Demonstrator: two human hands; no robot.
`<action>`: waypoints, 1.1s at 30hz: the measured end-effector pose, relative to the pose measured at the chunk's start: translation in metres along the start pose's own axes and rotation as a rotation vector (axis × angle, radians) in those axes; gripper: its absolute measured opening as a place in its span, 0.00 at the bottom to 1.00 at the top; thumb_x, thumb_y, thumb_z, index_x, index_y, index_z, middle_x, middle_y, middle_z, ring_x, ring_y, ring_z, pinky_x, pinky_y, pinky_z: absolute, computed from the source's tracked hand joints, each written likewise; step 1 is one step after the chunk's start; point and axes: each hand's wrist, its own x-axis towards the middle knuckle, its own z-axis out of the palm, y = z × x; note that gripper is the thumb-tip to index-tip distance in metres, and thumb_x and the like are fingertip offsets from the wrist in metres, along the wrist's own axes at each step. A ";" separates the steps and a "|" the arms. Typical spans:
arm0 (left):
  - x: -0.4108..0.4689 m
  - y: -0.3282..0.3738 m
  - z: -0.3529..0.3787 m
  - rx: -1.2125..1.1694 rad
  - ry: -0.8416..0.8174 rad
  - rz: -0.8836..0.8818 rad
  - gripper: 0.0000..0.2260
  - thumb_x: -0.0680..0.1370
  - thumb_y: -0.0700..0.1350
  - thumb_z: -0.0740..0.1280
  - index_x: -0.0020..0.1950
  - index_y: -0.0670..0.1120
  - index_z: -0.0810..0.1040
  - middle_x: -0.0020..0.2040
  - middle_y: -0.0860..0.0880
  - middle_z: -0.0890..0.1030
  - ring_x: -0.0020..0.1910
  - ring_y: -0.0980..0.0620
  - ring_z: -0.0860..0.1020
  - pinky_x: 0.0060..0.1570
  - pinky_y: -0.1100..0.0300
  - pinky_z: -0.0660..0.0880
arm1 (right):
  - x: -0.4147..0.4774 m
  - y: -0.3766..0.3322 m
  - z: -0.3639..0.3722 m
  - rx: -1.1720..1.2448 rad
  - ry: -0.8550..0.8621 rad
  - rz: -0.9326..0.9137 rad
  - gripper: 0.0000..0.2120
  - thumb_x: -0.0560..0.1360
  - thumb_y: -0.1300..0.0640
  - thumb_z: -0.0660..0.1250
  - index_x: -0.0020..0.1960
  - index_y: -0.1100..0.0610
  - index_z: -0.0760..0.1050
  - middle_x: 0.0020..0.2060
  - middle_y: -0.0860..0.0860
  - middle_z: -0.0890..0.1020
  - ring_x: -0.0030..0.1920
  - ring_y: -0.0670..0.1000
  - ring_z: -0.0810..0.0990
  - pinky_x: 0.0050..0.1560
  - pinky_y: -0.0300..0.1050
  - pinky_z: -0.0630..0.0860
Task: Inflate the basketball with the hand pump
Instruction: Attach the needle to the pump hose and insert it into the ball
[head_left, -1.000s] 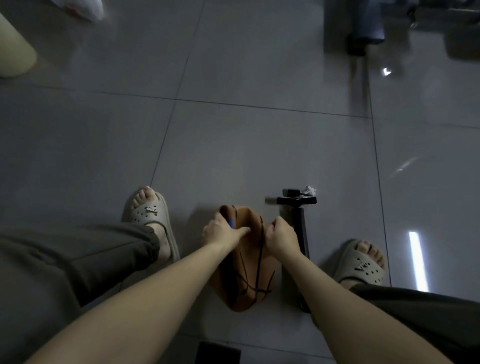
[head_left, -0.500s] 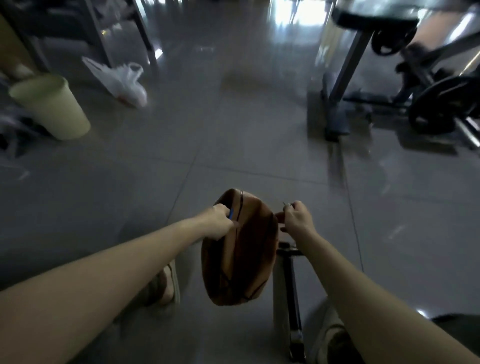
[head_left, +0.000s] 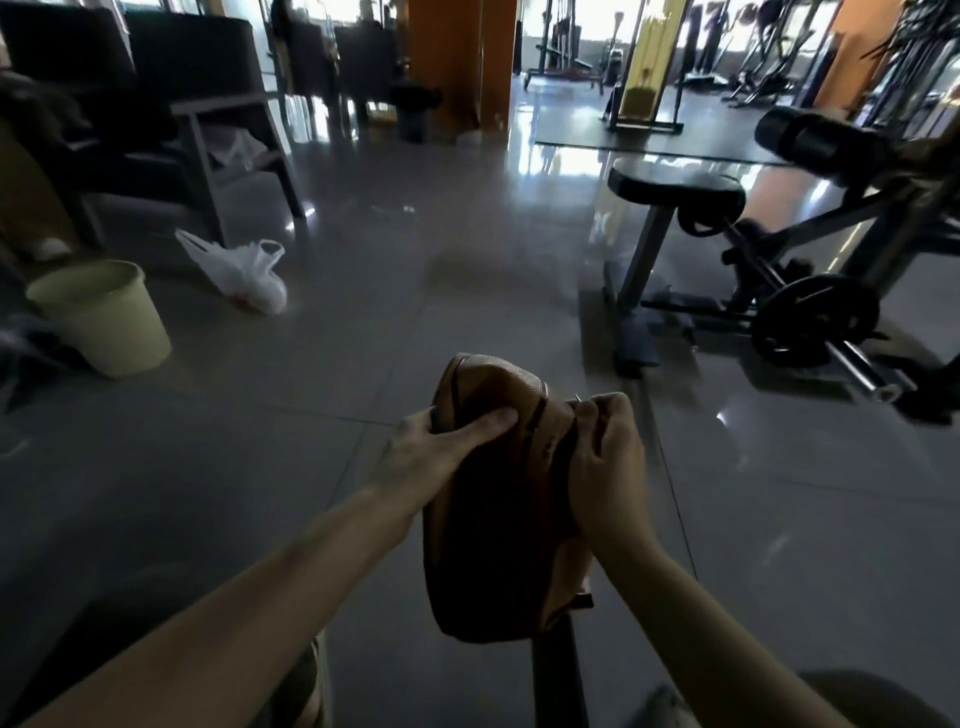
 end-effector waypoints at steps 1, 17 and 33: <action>0.003 -0.003 0.003 -0.012 0.028 -0.013 0.28 0.62 0.68 0.79 0.56 0.55 0.84 0.49 0.58 0.87 0.51 0.56 0.85 0.56 0.55 0.80 | 0.002 0.005 0.002 -0.014 -0.013 0.000 0.10 0.85 0.54 0.55 0.47 0.55 0.70 0.38 0.53 0.78 0.37 0.51 0.77 0.36 0.48 0.74; 0.061 -0.006 0.032 0.439 0.150 0.138 0.21 0.70 0.69 0.71 0.48 0.53 0.80 0.41 0.55 0.84 0.41 0.57 0.82 0.39 0.58 0.78 | 0.056 0.049 -0.025 -0.078 -0.264 0.144 0.08 0.83 0.62 0.59 0.48 0.58 0.76 0.39 0.53 0.82 0.34 0.45 0.77 0.34 0.42 0.73; 0.050 0.005 0.033 0.900 0.405 0.423 0.23 0.75 0.69 0.65 0.44 0.49 0.72 0.34 0.57 0.71 0.35 0.50 0.72 0.34 0.58 0.63 | 0.004 0.042 -0.030 -0.336 -0.340 -0.105 0.06 0.81 0.61 0.62 0.49 0.53 0.76 0.35 0.46 0.79 0.33 0.48 0.78 0.32 0.46 0.77</action>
